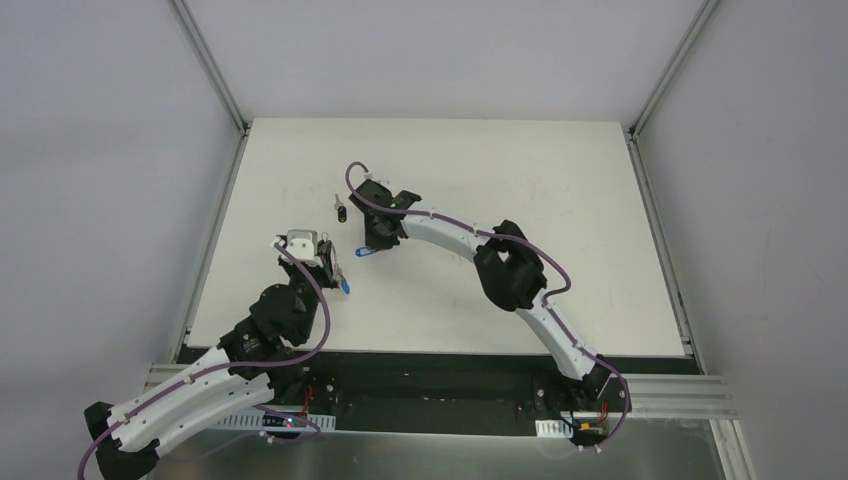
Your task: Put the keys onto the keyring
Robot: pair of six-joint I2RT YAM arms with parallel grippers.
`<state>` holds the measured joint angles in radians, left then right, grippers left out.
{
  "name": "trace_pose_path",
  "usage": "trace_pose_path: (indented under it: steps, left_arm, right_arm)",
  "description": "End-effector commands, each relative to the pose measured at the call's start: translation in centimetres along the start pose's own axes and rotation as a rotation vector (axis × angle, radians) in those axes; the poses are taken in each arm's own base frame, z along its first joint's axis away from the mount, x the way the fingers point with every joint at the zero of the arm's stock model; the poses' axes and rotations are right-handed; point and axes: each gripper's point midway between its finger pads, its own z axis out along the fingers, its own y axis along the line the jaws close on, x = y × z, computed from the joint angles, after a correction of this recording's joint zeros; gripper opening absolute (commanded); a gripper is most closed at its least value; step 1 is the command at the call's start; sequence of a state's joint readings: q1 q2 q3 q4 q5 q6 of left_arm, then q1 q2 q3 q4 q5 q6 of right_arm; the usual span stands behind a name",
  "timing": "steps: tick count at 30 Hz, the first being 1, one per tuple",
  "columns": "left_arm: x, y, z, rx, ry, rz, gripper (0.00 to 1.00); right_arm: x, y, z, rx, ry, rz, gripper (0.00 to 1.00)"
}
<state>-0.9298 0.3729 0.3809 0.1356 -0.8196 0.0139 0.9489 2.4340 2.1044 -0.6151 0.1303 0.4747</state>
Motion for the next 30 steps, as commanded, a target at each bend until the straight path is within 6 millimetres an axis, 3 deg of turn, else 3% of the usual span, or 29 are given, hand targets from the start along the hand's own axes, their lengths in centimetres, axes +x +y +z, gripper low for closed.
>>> trace_pose_path:
  steps: [1,4,18,23,30]
  left_arm:
    - [-2.0,-0.4,0.0,0.013,-0.042,-0.054,0.00]
    - [-2.0,-0.4,0.1,0.015,-0.040,-0.054,0.00]
    - [-1.9,-0.7,0.1,0.027,-0.042,-0.054,0.00]
    - [-1.9,-0.8,0.1,0.032,-0.041,-0.056,0.00]
    - [-1.9,-1.0,0.2,0.037,-0.040,-0.054,0.00]
  right_arm:
    - [-0.1,-0.4,-0.8,0.021,-0.018,-0.014,0.07]
    - [0.0,-0.5,-1.2,0.018,-0.020,-0.014,0.00]
    - [0.4,-2.0,-5.1,0.001,-0.068,-0.034,0.00]
    - [2.4,-3.6,-6.2,0.010,-0.022,-0.042,0.00]
    - [5.1,-6.5,-9.2,0.017,0.000,-0.055,0.00]
